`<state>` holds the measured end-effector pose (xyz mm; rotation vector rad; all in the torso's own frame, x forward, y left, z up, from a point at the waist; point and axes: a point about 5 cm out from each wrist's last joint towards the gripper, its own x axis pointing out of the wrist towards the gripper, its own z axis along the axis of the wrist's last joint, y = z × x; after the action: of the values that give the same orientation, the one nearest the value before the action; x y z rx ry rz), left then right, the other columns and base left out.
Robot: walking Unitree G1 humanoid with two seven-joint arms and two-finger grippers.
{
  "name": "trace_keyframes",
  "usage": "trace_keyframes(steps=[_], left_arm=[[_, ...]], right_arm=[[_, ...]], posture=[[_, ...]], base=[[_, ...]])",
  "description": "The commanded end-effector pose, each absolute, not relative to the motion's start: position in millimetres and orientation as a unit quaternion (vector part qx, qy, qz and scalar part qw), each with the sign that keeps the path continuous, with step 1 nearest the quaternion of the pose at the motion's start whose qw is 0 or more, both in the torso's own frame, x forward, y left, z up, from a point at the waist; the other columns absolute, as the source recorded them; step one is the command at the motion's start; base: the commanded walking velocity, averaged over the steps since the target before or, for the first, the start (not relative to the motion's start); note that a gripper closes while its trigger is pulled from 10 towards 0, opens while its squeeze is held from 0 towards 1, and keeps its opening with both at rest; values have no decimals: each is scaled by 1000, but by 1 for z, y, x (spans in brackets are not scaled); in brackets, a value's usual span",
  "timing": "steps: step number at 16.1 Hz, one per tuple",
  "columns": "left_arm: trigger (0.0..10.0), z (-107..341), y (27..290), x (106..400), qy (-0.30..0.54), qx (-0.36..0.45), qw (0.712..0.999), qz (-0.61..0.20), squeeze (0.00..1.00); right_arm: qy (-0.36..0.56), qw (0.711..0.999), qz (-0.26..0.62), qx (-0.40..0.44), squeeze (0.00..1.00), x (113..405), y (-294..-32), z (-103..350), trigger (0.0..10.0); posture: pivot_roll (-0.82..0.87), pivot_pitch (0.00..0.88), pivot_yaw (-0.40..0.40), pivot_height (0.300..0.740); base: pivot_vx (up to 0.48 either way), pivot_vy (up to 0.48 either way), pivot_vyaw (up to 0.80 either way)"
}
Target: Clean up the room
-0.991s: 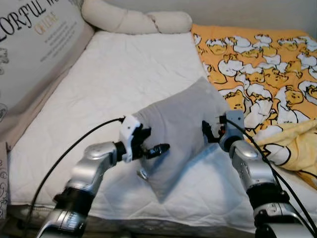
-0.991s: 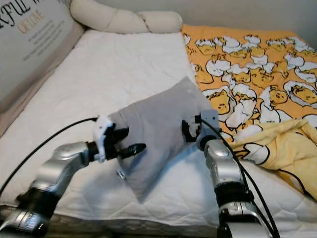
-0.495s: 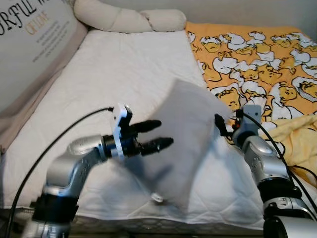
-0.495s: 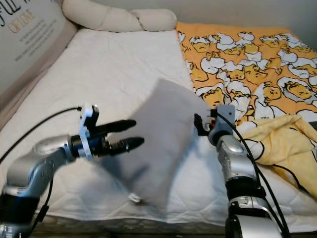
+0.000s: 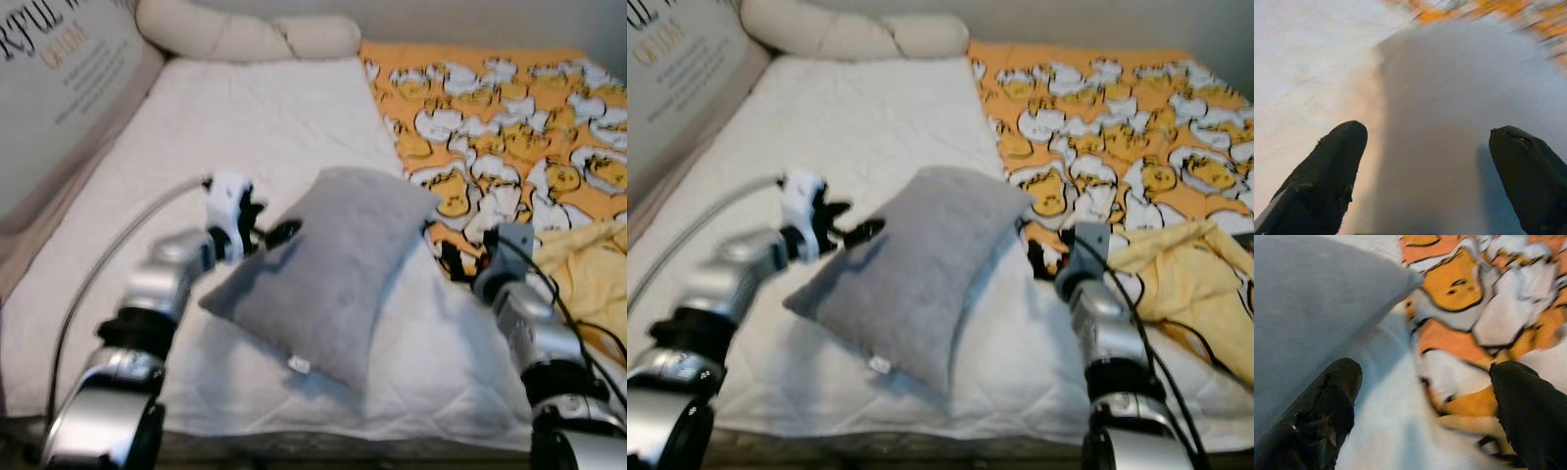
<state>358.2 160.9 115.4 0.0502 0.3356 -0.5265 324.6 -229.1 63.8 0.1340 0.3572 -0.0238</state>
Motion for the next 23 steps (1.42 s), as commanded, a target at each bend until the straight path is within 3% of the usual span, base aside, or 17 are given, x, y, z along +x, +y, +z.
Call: trace_keyframes(steps=[1, 2, 5, 7, 9, 11, 12, 14, 17, 19, 21, 22, 23], left_arm=[[10000, 109, 170, 366, 167, 82, 965, -184, 420], [10000, 100, 178, 366, 173, 136, 966, -136, 420], [10000, 86, 191, 364, 184, 183, 964, -56, 424], [10000, 76, 187, 360, 200, 170, 963, -61, 427], [10000, 70, 162, 356, 205, 80, 961, -168, 424], [10000, 62, 147, 346, 227, 32, 933, -276, 384], [10000, 59, 145, 340, 237, 12, 917, -320, 318], [10000, 57, 146, 333, 245, -11, 899, -362, 318], [10000, 80, 155, 315, 213, -78, 842, -489, 318], [10000, 89, 158, 306, 204, -84, 828, -516, 318], [10000, 81, 167, 305, 209, -29, 848, -486, 329], [10000, 79, 170, 305, 216, -24, 852, -476, 349], [10000, 74, 178, 305, 224, -24, 867, -445, 416]], right_arm=[[187, 979, -8, 84, 0, 324, -226, 60, 10000], [196, 977, -1, 85, 0, 323, -222, 56, 10000], [217, 972, 24, 84, 0, 324, -205, 48, 10000], [216, 970, 48, 102, 0, 329, -185, 48, 10000], [208, 967, 73, 125, 0, 335, -170, 54, 10000], [202, 964, 85, 148, 0, 339, -165, 58, 10000], [201, 963, 90, 155, 0, 340, -164, 60, 10000], [201, 960, 101, 168, 0, 342, -161, 62, 10000], [204, 950, 148, 183, 0, 342, -156, 67, 10000], [207, 950, 153, 176, 0, 340, -160, 67, 10000], [222, 950, 143, 168, 0, 338, -169, 62, 10000], [226, 949, 143, 165, 1000, 337, -171, 61, 10000], [230, 951, 137, 158, 1000, 336, -175, 59, 10000]], posture=[[-5, 0, 6, 740], [-7, 0, 8, 740], [-11, 0, 7, 740], [-9, 0, 6, 740], [3, 0, -2, 740], [7, 0, -4, 740], [7, 0, -4, 740], [8, 0, -7, 740], [13, 0, -22, 740], [17, 0, -29, 740], [18, 0, -31, 740], [18, 0, -31, 740], [14, 0, -26, 740]], base=[[0, 0, 0], [0, 0, 0], [0, 0, 0], [0, 0, 0], [0, 0, 0], [0, 0, 0], [0, 0, 0], [0, 0, 0], [0, 0, 0], [0, 0, 0], [0, 0, 0], [0, 0, 0], [0, 0, 0]])
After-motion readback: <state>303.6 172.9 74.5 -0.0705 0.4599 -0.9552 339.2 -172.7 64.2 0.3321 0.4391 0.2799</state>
